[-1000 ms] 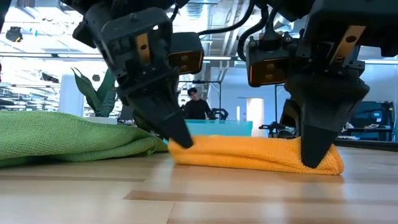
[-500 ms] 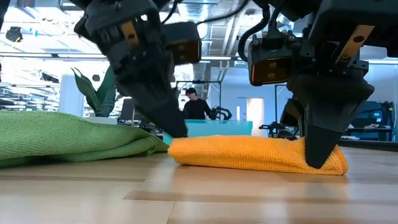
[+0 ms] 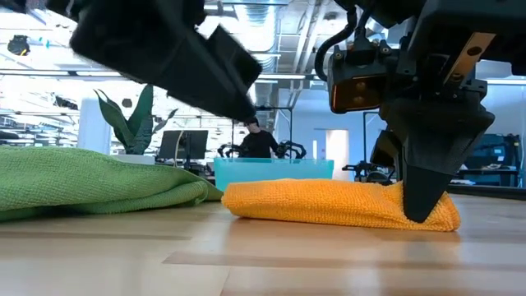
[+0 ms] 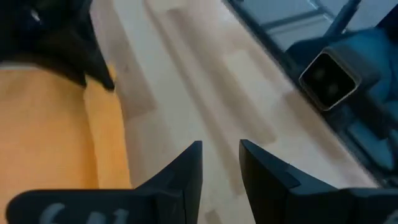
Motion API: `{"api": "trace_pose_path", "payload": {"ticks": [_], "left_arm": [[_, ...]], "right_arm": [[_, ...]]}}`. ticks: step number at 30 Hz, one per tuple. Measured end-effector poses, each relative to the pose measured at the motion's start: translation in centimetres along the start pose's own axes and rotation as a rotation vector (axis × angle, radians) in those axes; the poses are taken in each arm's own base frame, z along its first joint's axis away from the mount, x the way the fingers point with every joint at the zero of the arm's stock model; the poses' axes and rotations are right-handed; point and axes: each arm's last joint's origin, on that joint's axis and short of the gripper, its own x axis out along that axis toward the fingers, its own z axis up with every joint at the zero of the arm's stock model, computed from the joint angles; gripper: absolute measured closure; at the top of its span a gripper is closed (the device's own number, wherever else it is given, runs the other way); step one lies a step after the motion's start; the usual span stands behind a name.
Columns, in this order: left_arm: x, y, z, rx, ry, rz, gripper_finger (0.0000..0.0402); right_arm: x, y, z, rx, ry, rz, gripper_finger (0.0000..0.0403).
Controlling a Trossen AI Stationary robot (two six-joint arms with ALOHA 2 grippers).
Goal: Roll microfiber towels into tight, uniform cylinder then place into a basket
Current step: Roll the orange microfiber cloth
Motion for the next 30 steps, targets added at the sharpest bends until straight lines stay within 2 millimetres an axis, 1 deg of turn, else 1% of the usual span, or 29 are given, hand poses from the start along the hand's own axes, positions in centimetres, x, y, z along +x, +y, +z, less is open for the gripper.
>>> {"api": "trace_pose_path", "payload": {"ticks": [3,7,12,19,30], "left_arm": [[1.1,-0.1,-0.8,0.018,0.012,0.007,0.0303],[1.7,0.8,-1.5,0.055,0.042,0.034,0.0303],[1.7,2.1,-1.6,-0.001,0.051,0.118,0.0304],[1.5,2.5,-2.4,-0.014,0.14,0.157,0.0304],[1.4,3.2,-2.4,-0.004,0.131,0.355,0.0304]], "right_arm": [[0.0,0.0,0.0,0.0,-0.002,0.001,0.0389],[0.0,0.0,0.0,0.0,-0.003,0.001,0.0383],[0.0,0.0,0.0,-0.001,-0.003,0.001,0.0385],[0.0,0.0,0.0,-0.001,-0.004,0.001,0.0384],[0.0,0.0,0.0,-0.001,-0.004,0.002,0.0385]]}}
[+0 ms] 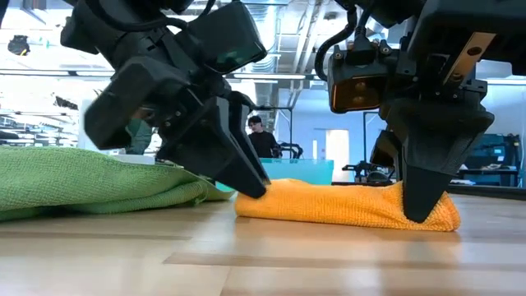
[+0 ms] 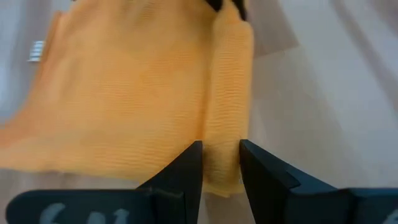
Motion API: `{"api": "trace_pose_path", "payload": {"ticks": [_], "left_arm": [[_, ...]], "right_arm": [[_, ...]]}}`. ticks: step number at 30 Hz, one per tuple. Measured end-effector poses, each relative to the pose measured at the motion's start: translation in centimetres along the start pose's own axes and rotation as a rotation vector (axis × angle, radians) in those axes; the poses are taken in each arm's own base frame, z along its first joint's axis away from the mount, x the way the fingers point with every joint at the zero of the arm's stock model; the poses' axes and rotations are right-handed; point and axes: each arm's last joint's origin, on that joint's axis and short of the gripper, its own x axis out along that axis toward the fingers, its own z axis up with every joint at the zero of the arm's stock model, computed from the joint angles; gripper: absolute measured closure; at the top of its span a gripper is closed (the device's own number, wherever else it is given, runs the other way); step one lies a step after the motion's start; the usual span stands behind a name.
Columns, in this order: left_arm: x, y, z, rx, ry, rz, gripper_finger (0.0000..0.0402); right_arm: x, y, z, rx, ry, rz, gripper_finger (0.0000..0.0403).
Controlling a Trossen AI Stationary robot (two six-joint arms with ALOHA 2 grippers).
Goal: Roll microfiber towels into tight, uniform cylinder then place into a basket
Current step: Roll the orange microfiber cloth
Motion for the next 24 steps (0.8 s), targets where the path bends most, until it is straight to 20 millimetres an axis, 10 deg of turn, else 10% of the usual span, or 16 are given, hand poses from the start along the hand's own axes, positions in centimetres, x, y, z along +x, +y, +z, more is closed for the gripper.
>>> {"api": "trace_pose_path", "payload": {"ticks": [24], "left_arm": [[-3.4,-1.8,1.9,0.057,-0.093,-0.085,0.0304]], "right_arm": [[0.0,0.0,0.0,-0.014,-0.001,0.001,0.0383]]}}
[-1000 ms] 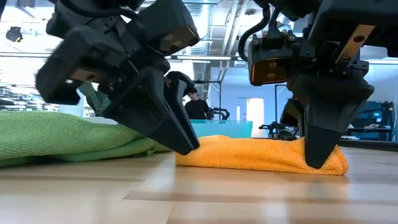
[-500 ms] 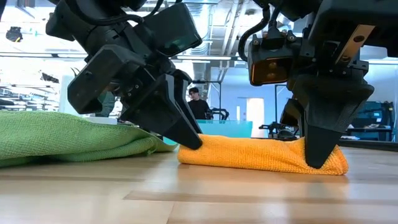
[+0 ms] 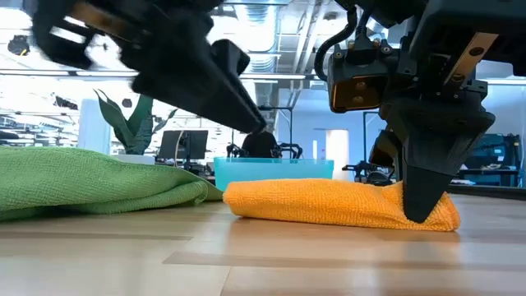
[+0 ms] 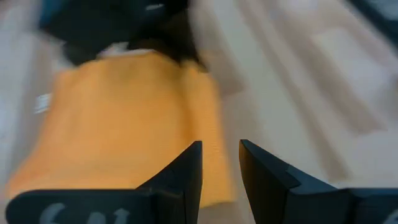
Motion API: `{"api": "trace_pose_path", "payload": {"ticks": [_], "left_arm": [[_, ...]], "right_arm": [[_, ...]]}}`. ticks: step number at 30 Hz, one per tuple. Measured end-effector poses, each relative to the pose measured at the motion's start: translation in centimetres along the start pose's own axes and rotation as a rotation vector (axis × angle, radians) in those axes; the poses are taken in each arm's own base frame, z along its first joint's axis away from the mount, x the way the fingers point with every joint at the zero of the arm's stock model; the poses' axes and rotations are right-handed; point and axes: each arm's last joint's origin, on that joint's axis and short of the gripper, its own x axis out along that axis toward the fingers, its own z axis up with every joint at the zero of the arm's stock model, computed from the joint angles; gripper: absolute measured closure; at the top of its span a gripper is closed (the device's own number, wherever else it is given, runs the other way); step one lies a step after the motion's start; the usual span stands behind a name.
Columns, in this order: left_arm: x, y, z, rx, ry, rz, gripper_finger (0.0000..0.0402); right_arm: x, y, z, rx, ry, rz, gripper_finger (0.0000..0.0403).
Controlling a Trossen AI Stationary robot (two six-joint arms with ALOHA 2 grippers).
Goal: Roll microfiber towels into tight, uniform cylinder then place into a basket
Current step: Roll the orange microfiber cloth
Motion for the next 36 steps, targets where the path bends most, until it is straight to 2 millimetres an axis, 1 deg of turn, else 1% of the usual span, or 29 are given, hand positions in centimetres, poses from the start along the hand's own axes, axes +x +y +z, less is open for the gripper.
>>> {"api": "trace_pose_path", "payload": {"ticks": [4,8,11,15,18,25,28,33,36], "left_arm": [[0.8,-1.0,-0.7,0.019,0.022,-0.15,0.0304],[2.3,-1.1,-1.4,0.048,0.009,-0.158,0.0304],[3.2,-0.8,-2.1,0.065,0.028,-0.149,0.0304],[3.4,0.0,-2.1,0.036,0.032,-0.13,0.0304],[3.5,0.5,-2.1,0.007,0.035,-0.085,0.0304],[3.6,1.2,-2.3,-0.034,0.06,0.003,0.0304],[3.7,1.4,-2.3,-0.057,0.061,0.014,0.0304],[3.8,2.2,-2.4,-0.149,0.063,0.031,0.0304],[3.9,2.9,-2.5,-0.216,0.072,0.048,0.0304]], "right_arm": [[0.0,0.0,0.0,0.002,0.0,0.0,0.0381],[0.0,0.0,0.0,0.004,-0.001,0.0,0.0384],[0.0,0.0,0.0,0.004,-0.001,0.0,0.0384],[0.0,0.0,0.0,0.004,-0.001,0.0,0.038],[0.0,0.0,0.0,0.005,-0.001,0.0,0.0383],[0.0,0.0,0.0,0.005,-0.001,0.0,0.0381],[0.0,0.0,0.0,0.006,-0.001,0.0,0.038],[0.0,0.0,0.0,0.007,-0.001,0.0,0.0385],[0.0,0.0,0.0,0.007,-0.001,0.0,0.0381]]}}
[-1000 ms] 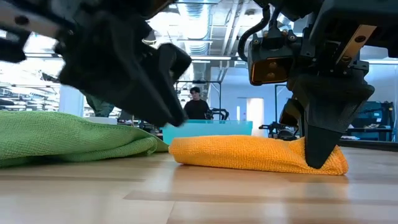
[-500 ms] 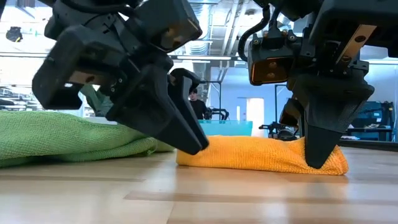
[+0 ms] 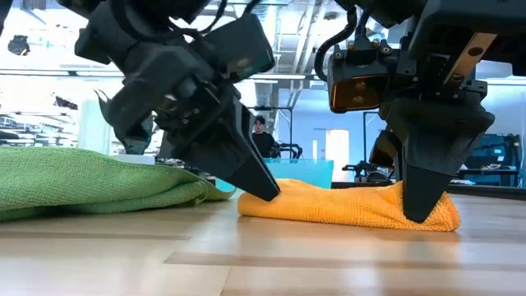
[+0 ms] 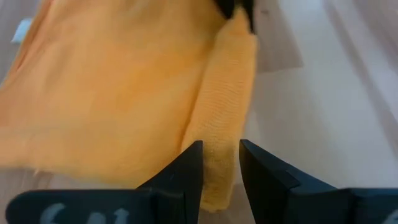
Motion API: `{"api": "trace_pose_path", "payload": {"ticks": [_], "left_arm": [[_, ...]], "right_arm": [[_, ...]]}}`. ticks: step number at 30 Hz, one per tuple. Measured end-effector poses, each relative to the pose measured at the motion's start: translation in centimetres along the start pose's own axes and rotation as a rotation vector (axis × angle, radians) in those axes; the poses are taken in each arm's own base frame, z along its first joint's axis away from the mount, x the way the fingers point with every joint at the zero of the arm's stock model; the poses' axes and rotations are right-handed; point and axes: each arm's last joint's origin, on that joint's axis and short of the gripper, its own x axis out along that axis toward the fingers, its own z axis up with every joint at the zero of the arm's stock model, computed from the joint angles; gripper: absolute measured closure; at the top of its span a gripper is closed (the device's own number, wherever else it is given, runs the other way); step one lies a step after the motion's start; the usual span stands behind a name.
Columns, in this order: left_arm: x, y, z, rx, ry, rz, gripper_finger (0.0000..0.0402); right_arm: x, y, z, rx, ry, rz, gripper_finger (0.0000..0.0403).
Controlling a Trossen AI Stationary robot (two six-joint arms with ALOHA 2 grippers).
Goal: Roll microfiber towels into tight, uniform cylinder then place into a basket
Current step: Roll the orange microfiber cloth
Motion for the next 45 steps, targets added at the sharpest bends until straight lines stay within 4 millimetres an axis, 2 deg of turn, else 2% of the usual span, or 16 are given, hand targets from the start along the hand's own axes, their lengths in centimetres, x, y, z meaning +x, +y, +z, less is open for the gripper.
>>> {"api": "trace_pose_path", "payload": {"ticks": [6,25,34,45], "left_arm": [[0.08,0.67,-0.32,-0.069,0.048,0.02,0.0304],[0.08,0.7,-0.41,-0.091,0.056,0.022,0.0304],[0.08,0.72,-0.46,-0.092,0.059,0.023,0.0304],[0.09,0.73,-0.48,-0.103,0.061,0.024,0.0304]], "right_arm": [[0.01,0.01,0.02,-0.001,-0.003,0.0,0.0367],[0.02,0.6,-0.04,-0.022,-0.049,-0.018,0.0305],[-0.2,0.44,0.17,-0.021,-0.041,0.008,0.0302],[0.14,0.9,-0.09,-0.043,-0.085,-0.046,0.0302]]}}
